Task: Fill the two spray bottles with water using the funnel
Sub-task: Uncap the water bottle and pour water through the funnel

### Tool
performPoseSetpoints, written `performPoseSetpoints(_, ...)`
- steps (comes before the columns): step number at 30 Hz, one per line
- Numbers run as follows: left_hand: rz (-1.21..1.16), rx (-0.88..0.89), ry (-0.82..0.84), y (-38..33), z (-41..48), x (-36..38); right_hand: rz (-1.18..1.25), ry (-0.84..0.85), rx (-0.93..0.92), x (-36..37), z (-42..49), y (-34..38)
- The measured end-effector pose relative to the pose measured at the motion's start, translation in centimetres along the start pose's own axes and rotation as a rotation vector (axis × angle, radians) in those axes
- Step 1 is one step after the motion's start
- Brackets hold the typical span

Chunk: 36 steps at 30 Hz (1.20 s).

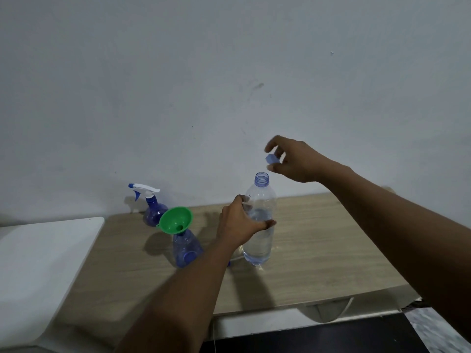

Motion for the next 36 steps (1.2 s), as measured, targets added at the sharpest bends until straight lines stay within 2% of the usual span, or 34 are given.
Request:
performPoseSetpoints(2, -0.003, 0.002, -0.004, -0.2, 0.0, 0.2, 0.02, -0.036, 0.094, 0.6, -0.6, -2.5)
performPoseSetpoints(4, 0.003, 0.002, -0.005, -0.4, 0.0, 0.4, 0.005, 0.0, 0.196, 2.3, -1.5, -5.5)
performPoseSetpoints(9, 0.018, 0.016, -0.015, -0.9, 0.2, 1.0, -0.064, 0.217, 0.444, 8.8, -5.0, -12.5)
performPoseSetpoints(12, 0.021, 0.013, -0.021, -1.3, 0.4, 1.3, -0.081, 0.314, 0.513, 12.6, -7.5, -15.8)
performPoseSetpoints(17, 0.033, -0.009, -0.056, -1.9, 0.3, 1.9, -0.089, 0.388, 0.537, 18.1, -10.1, -19.1)
performPoseSetpoints(20, 0.033, -0.026, -0.079, -2.1, 0.2, 2.1, -0.101, 0.373, 0.491, 20.2, -10.0, -19.3)
performPoseSetpoints(27, 0.05, -0.027, -0.101, -2.2, 0.1, 1.8, -0.111, 0.376, 0.416, 22.4, -9.5, -19.5)
performPoseSetpoints(32, 0.059, -0.047, -0.109, -1.7, -0.1, 1.7, -0.15, 0.379, 0.427, 22.6, -9.7, -19.6)
performPoseSetpoints(34, 0.059, -0.041, -0.111, -1.6, -0.1, 1.6, -0.113, 0.378, 0.45, 22.4, -9.4, -19.2)
performPoseSetpoints(36, 0.05, -0.027, -0.105, -1.7, -0.2, 1.6, 0.037, 0.335, 0.445, 21.9, -8.3, -18.2)
Point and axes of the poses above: each hand's wrist, its own z-axis towards the middle knuckle, its own x-axis out of the palm, y = z × x, the point moved 1 cm from there along z, towards the middle knuckle, and after that the axes turned 5 degrees about y, right-handed, at the moved point
